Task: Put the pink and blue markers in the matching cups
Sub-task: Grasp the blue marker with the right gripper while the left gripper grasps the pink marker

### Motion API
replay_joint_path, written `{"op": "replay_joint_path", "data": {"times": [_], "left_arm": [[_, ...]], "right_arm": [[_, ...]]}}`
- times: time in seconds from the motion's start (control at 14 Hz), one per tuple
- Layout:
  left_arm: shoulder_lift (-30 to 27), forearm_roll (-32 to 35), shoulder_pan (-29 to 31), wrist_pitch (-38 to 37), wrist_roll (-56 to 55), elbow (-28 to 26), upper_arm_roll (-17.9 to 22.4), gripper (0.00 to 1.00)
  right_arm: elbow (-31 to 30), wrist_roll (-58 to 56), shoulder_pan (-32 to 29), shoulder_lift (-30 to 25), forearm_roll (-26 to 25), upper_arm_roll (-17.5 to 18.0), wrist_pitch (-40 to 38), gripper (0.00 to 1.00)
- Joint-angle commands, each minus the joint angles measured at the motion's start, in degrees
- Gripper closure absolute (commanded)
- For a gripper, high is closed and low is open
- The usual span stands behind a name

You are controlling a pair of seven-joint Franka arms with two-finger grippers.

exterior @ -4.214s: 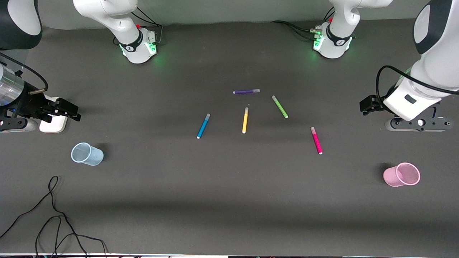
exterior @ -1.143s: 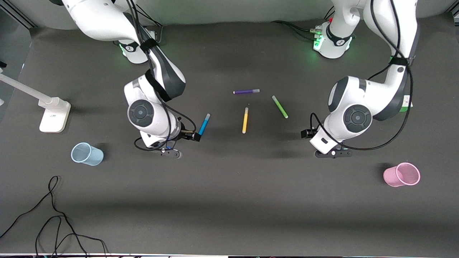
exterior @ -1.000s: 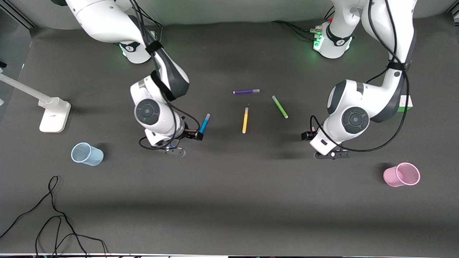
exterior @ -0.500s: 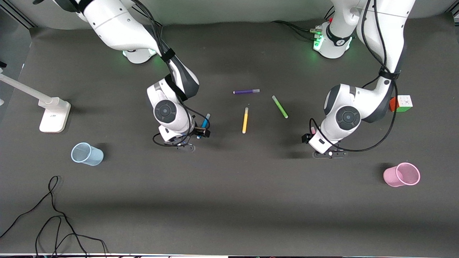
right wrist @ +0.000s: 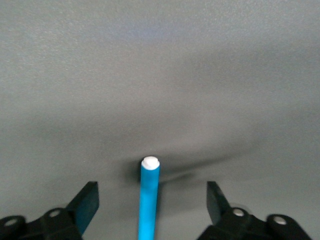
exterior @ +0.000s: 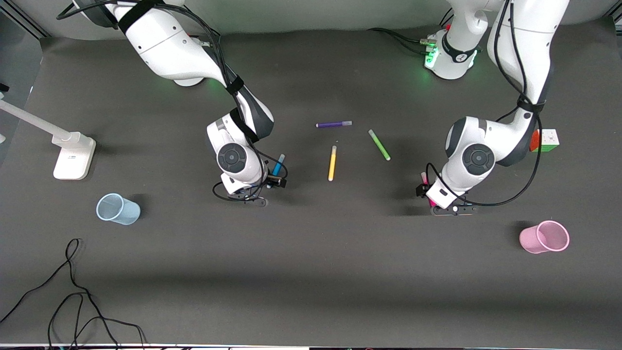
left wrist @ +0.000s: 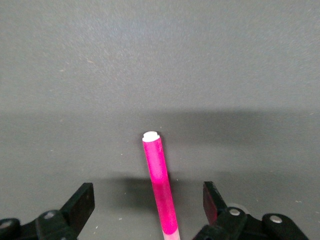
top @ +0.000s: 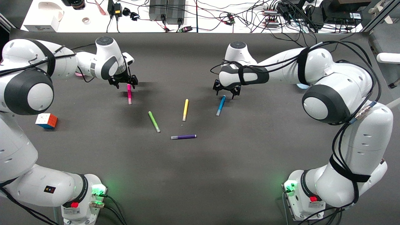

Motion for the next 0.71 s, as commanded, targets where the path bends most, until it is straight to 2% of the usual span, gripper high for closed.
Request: {"op": "replay_joint_path", "data": {"times": [0.0, 0.21, 0.29, 0.36, 0.43, 0.64], "left_arm": [[0.85, 0.50, 0.24, 2.60, 0.31, -1.53, -0.15, 0.03], [1.11, 0.42, 0.24, 3.13, 0.05, -2.23, -0.15, 0.04], [1.03, 0.42, 0.15, 3.13, 0.04, -2.32, -0.15, 0.21], [1.02, 0.42, 0.15, 3.13, 0.04, -2.32, -0.15, 0.64], [1.02, 0.42, 0.06, 3.13, 0.13, -2.32, -0.24, 0.97], [0.50, 0.42, 0.06, 3.04, 0.31, -2.32, -0.15, 1.00]], "right_arm": [[-0.08, 2.14, 0.63, 0.98, -1.07, -0.35, 1.54, 0.14], [-1.05, 3.18, 1.95, 1.60, -1.07, -0.52, 3.74, 0.28], [-0.96, 3.63, 1.95, 1.69, -1.07, -0.52, 3.74, 0.39], [-0.96, 3.63, 1.95, 1.69, -1.07, -0.61, 3.65, 0.50], [-0.87, 3.63, 1.86, 1.69, -1.07, -0.61, 3.65, 0.59], [-0.78, 3.46, 1.51, 1.51, -1.07, -0.87, 3.30, 0.81]]}}
